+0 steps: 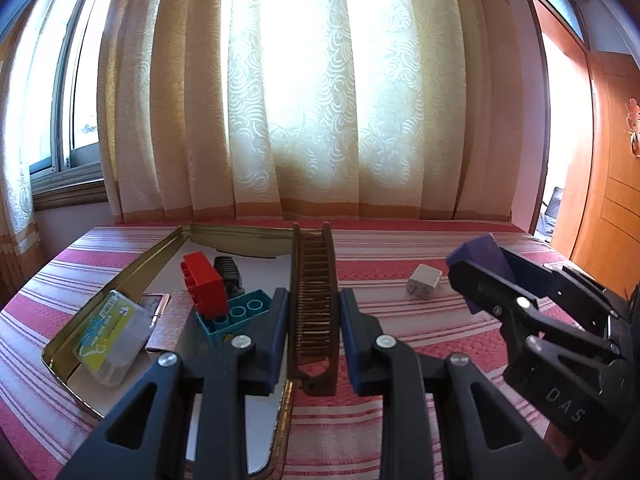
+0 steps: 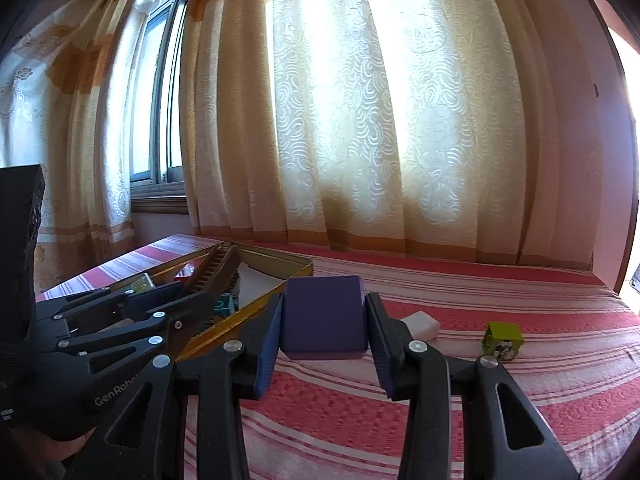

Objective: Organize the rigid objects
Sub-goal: 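Carry the comb with left gripper while right carries the purple block toward the tin, then lower the comb into the tin and open left gripper while right drops the purple block in, then grasp the white charger with left gripper while right grasps the green printed cube, then carry the charger with left gripper while right carries the green cube over the tin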

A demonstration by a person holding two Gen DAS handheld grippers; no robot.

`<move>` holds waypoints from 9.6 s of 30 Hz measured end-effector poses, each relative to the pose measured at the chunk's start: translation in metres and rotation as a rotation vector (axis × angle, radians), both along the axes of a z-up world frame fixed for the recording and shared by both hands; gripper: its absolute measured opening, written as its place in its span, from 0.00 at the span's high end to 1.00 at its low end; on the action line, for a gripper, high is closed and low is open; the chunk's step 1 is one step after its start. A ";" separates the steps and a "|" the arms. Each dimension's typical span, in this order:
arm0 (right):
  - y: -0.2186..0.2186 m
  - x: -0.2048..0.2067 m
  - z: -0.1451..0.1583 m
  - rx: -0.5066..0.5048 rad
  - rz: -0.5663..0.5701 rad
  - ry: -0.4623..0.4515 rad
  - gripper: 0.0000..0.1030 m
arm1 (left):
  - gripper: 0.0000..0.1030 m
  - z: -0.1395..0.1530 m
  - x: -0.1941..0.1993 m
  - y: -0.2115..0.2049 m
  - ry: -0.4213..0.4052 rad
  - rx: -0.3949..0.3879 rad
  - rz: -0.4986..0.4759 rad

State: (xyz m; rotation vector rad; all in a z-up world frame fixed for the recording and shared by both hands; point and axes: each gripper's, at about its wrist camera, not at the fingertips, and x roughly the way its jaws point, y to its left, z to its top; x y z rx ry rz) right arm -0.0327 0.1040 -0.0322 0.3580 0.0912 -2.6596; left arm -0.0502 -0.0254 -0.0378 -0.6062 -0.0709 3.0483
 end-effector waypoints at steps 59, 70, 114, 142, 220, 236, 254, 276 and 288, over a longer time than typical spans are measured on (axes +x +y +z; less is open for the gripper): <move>-0.143 -0.044 -0.010 0.129 0.329 -0.272 0.58 | 0.76 -0.003 -0.030 -0.136 -0.193 0.087 0.113; -0.164 -0.082 -0.012 0.160 0.345 -0.336 0.58 | 0.56 -0.013 -0.045 -0.142 -0.253 0.069 0.160; 0.128 -0.181 -0.062 0.046 -0.291 -0.563 0.40 | 0.01 -0.030 -0.168 0.113 -0.356 -0.087 -0.119; 0.143 -0.166 -0.049 0.032 -0.362 -0.461 0.56 | 0.64 -0.056 -0.190 0.146 -0.479 -0.094 -0.260; 0.087 -0.071 -0.016 0.059 -0.168 -0.112 0.56 | 0.64 -0.018 -0.065 0.070 -0.187 -0.047 -0.073; 0.074 -0.053 -0.015 0.057 -0.119 -0.074 0.56 | 0.64 -0.010 -0.048 0.064 -0.122 -0.045 -0.056; 0.066 -0.043 -0.013 0.046 -0.083 -0.063 0.56 | 0.64 -0.005 -0.033 0.059 -0.090 -0.045 -0.050; 0.051 -0.028 -0.013 0.042 -0.054 -0.052 0.56 | 0.64 -0.003 -0.020 0.049 -0.065 -0.035 -0.048; 0.036 -0.019 -0.013 0.044 -0.026 -0.059 0.56 | 0.64 -0.001 -0.008 0.040 -0.044 -0.021 -0.044</move>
